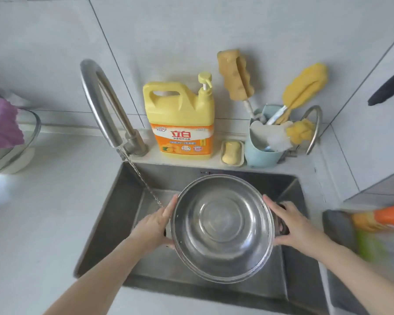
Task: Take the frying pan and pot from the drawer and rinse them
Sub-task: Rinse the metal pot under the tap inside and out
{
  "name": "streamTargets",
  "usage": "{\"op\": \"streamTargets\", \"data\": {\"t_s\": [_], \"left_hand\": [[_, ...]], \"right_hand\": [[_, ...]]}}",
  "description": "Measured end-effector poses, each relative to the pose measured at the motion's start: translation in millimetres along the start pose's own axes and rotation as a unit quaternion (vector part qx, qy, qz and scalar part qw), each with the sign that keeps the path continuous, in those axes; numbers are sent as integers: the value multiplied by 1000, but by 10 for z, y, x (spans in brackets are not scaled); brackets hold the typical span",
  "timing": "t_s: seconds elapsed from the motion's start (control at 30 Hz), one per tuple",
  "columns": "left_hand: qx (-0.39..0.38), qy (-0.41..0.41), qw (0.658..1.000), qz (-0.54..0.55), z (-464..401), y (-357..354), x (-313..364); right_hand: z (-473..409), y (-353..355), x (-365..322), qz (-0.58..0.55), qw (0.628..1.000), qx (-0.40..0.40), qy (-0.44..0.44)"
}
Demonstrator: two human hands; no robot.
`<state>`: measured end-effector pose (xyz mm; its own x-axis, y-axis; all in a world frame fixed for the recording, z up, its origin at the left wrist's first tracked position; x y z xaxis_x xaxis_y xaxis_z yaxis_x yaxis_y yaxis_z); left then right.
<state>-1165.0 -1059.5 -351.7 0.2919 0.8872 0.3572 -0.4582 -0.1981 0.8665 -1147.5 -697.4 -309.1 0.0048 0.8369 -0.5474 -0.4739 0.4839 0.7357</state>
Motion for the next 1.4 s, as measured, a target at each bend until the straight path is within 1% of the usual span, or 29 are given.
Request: {"op": "streamTargets", "data": {"t_s": [0.07, 0.13, 0.3, 0.43, 0.63, 0.73, 0.8, 0.83, 0.87, 0.9, 0.93, 0.97, 1.0, 1.03, 1.07, 1.17, 1.27, 1.37, 1.4], "left_hand": [[-61, 12, 998, 33, -148, -246, -83], [-108, 31, 993, 42, -259, -441, -192], [-169, 54, 982, 60, -454, -813, -440], [-185, 63, 978, 76, -532, -1012, -561], [-230, 78, 968, 65, -645, -1048, -538], [-219, 93, 971, 14, -622, -988, -532], [-169, 147, 974, -18, -486, -853, -604], [-120, 190, 974, 3, -390, -717, -678], [-40, 229, 971, 47, -276, -522, -754], [58, 261, 959, 92, -138, -286, -848], [163, 276, 939, 124, -8, -24, -939], [257, 277, 916, 138, 90, 255, -992], [329, 268, 893, 148, 141, 531, -1003], [375, 257, 874, 171, 147, 787, -975], [400, 250, 857, 207, 99, 976, -960], [419, 256, 827, 273, -188, 1299, -987], [432, 259, 798, 331, -392, 1347, -955], [456, 263, 752, 396, -508, 1362, -911], [460, 264, 746, 403, -540, 1365, -896]], "right_hand": [[-187, -260, 178, -23, 998, -48, -33], [-320, -497, 332, -48, 995, -75, -53], [-577, -950, 630, -66, 987, -114, -91], [-719, -1152, 774, -56, 984, -128, -109], [-813, -1306, 986, -67, 982, -134, -115], [-830, -1358, 1080, -80, 983, -126, -110], [-829, -1367, 1116, -94, 982, -124, -106], [-830, -1364, 1122, -102, 982, -122, -105], [-832, -1358, 1121, -108, 981, -120, -104], [-831, -1354, 1112, -112, 981, -120, -105], [-825, -1353, 1097, -114, 981, -118, -103], [-818, -1354, 1094, -118, 981, -116, -103], [-818, -1358, 1102, -117, 981, -112, -105], [-820, -1364, 1109, -112, 982, -109, -107], [-824, -1373, 1113, -105, 983, -109, -106], [-787, -1376, 1065, -107, 981, -119, -112], [-778, -1415, 1119, -137, 976, -115, -125], [-796, -1447, 1134, -119, 978, -106, -132], [-798, -1446, 1133, -110, 979, -105, -137]]}}
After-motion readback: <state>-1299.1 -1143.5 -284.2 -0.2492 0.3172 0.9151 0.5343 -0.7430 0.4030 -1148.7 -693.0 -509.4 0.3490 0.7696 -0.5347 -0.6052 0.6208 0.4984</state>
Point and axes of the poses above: each hand's wrist, its own z-axis away from the middle knuckle, its own y-axis out of the back of the hand, x = y × z, the point moved 6 cm from there along -z, towards the middle knuckle, and after that the axes turned 5 degrees about -y, right-handed, at the moved point
